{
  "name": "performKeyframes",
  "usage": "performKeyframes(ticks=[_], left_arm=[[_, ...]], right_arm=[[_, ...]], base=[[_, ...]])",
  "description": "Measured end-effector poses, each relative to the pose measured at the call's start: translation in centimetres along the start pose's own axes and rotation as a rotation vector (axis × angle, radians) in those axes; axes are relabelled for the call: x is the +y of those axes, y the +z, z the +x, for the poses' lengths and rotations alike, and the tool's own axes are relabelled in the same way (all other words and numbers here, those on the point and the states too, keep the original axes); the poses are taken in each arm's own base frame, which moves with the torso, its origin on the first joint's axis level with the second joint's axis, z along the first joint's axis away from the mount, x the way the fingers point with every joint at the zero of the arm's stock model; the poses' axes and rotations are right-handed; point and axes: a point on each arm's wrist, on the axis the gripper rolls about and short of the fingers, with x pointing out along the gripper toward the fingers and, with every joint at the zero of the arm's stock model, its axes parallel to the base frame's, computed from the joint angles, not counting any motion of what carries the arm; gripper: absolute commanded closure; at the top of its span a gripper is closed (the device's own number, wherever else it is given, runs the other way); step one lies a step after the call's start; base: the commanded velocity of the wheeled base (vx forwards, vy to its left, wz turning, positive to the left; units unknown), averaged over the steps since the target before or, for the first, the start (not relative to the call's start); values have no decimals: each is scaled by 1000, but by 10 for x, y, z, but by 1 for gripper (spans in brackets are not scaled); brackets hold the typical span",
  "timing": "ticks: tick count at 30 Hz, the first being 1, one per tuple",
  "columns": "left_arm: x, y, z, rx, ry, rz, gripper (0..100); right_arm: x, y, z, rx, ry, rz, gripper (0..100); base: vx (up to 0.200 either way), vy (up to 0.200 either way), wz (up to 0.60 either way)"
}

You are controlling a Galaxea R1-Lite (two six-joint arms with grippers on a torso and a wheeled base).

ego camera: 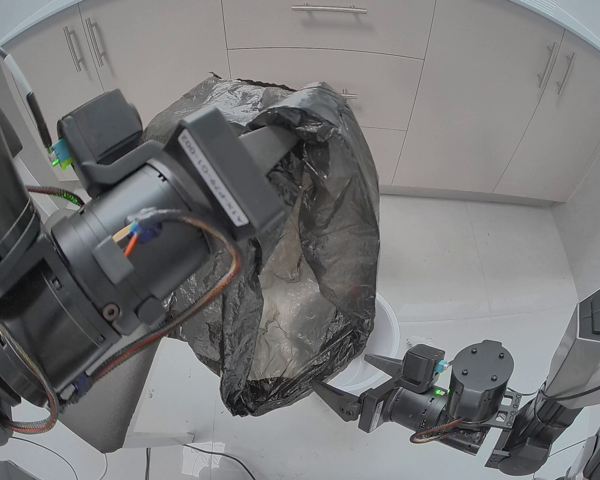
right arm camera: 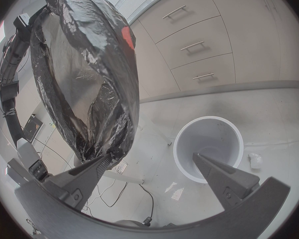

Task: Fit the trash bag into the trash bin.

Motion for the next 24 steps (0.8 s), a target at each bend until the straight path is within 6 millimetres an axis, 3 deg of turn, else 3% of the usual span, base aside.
performKeyframes(ticks=[24], left_arm=[[-1, -7, -1, 25, -8, -1, 100]], right_arm=[[21, -1, 16, -61, 74, -130, 0]], base=[[0, 0, 0]])
